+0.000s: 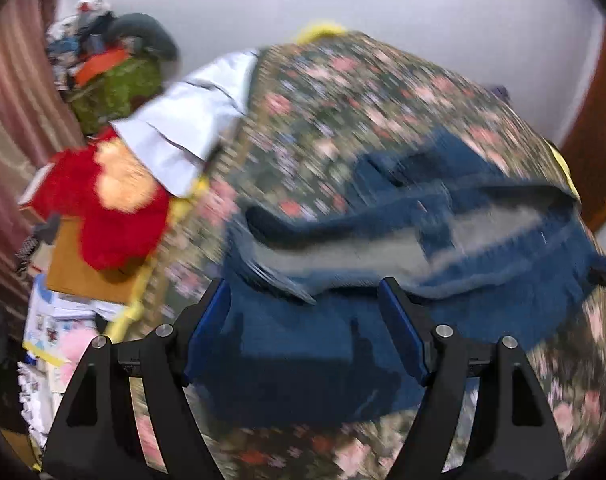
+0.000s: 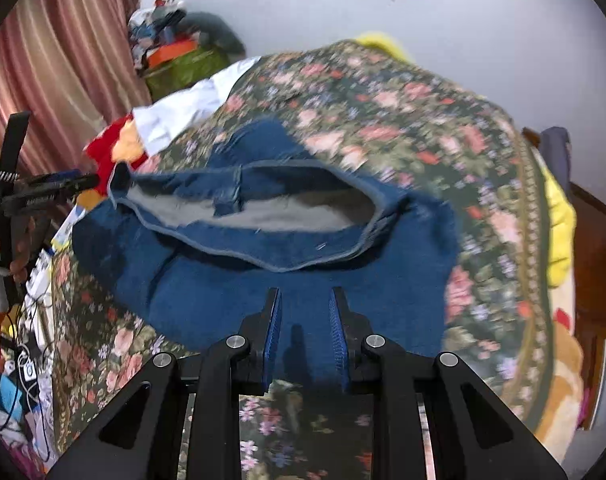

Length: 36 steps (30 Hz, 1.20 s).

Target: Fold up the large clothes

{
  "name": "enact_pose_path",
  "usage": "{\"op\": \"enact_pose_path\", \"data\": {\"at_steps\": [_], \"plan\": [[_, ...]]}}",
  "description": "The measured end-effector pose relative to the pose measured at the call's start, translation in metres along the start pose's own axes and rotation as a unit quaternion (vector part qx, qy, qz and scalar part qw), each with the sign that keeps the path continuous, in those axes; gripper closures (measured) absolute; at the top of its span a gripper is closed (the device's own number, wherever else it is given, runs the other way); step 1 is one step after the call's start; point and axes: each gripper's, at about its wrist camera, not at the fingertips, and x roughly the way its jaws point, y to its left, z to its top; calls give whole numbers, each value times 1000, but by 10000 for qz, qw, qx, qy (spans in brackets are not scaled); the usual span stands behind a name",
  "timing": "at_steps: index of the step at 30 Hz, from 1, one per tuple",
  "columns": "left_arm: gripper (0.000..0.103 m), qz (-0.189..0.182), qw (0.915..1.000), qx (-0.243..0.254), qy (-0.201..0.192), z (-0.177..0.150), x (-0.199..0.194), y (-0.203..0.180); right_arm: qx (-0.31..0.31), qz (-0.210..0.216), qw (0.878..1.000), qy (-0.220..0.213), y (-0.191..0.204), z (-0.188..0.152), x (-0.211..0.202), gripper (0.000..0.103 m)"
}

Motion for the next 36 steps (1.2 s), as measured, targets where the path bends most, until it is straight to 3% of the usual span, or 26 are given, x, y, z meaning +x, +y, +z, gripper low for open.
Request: {"op": "enact_pose_path", "data": {"at_steps": [3,5,9,15,20,26,29,32,36], "plan": [[27,-185,9992,299,212,-21,20,-26,-3,155,9996,232,9,-6,24,84],[27,-108,9978,583,302,-28,38,-42,-14,234,9988,421,15,-9,43,84],[24,666,9908,1177,48,-22,68,-68,-243,93,9985,489,28,-10,74,84],[25,682,9927,992,52,23,95,-60,-445,-216,9978,444,25,19,102,84],[24,632,9964,554,-70,70,107,-40,-413,-323,9986,-105,5,62,96,84],[24,618,9971,270,342,77,149,-29,-96,-458,9982,-371,-9,113,102,84],[25,692,9967,352,224,72,143,-32,91,-530,9975,-451,-16,129,102,84],[25,545,9979,218,268,73,130,-27,213,-1273,9896,-629,-27,134,90,84],[25,174,9998,59,18,74,90,-18,403,-897,9936,-558,-48,124,61,84]]}}
